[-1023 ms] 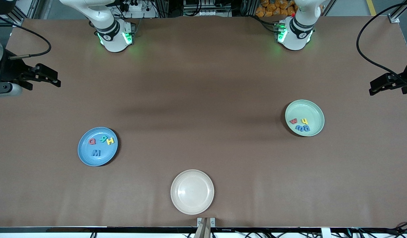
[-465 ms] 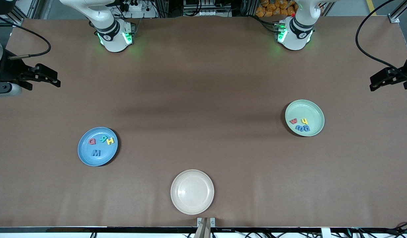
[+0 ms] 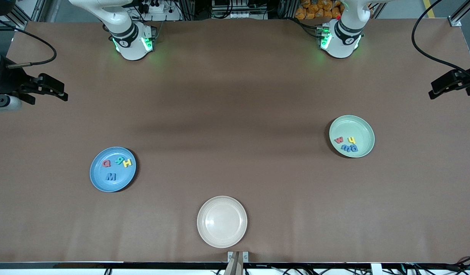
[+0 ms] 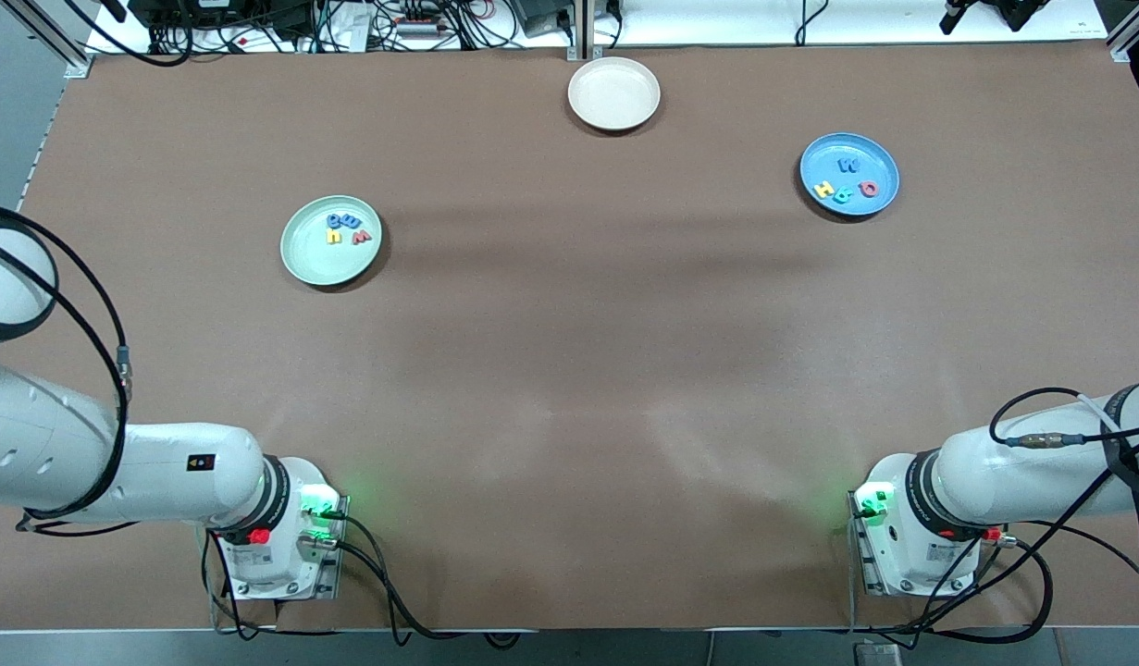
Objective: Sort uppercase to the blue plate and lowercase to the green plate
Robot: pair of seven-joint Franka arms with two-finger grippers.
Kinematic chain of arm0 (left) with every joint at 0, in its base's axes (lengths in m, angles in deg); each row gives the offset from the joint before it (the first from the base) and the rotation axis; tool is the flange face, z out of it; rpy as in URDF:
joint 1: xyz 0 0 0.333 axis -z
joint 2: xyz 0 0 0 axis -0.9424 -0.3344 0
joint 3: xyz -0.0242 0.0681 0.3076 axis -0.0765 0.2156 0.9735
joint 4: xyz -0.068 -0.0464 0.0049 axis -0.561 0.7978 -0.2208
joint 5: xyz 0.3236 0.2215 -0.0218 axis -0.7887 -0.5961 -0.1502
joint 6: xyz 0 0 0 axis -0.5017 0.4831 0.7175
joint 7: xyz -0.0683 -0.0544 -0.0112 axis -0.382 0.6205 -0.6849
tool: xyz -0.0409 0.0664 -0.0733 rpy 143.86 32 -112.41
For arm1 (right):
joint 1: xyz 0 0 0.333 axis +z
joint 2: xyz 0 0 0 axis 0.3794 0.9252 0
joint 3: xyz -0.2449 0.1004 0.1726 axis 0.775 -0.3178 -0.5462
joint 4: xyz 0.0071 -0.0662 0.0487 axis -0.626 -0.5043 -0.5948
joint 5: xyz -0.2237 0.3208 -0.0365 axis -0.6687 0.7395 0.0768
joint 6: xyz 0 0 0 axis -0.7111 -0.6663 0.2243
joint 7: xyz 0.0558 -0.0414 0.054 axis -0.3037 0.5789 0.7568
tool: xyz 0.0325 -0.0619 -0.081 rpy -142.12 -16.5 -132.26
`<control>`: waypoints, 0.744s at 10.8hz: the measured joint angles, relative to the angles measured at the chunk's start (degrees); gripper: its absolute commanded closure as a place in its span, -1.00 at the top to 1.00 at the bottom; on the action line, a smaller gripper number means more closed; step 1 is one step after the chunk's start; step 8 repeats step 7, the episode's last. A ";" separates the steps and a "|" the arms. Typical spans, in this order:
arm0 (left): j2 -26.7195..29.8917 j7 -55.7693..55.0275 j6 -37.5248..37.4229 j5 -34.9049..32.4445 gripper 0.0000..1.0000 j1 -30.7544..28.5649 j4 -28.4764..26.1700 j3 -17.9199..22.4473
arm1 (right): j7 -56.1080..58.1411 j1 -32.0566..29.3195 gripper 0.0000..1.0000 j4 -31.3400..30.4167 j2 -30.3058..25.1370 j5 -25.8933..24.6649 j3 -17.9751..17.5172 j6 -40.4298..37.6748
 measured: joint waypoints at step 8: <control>0.00 -0.34 0.00 2.36 1.00 0.78 0.00 0.18 | 0.00 -0.45 1.00 0.01 0.00 -0.06 0.32 -0.43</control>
